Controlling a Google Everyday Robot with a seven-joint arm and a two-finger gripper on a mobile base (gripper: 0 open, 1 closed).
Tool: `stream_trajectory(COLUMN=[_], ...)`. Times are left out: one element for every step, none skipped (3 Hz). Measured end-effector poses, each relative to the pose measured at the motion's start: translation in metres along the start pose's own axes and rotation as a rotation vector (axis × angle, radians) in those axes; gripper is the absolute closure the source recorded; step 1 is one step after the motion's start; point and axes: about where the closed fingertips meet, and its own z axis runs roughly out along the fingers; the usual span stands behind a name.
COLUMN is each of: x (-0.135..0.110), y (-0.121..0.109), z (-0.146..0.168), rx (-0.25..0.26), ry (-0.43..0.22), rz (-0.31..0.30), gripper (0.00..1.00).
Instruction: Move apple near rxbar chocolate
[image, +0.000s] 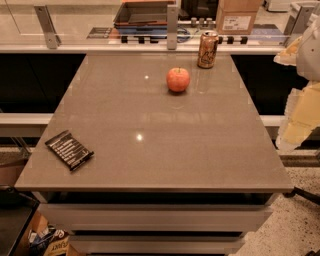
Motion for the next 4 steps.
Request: stream_trajectory(x=[0.000, -0.003, -0.011, -0.021], y=[0.000, -0.008, -0.029, -0.048], z=[0.000, -0.001, 0.001, 0.016], rx=[0.000, 0.010, 0.036, 0.058], ry=[0.000, -0.017, -0.074, -0.172], rz=[0.000, 0.003, 0.046, 0.140], gripper=[0.00, 0.00, 0.00, 0.00])
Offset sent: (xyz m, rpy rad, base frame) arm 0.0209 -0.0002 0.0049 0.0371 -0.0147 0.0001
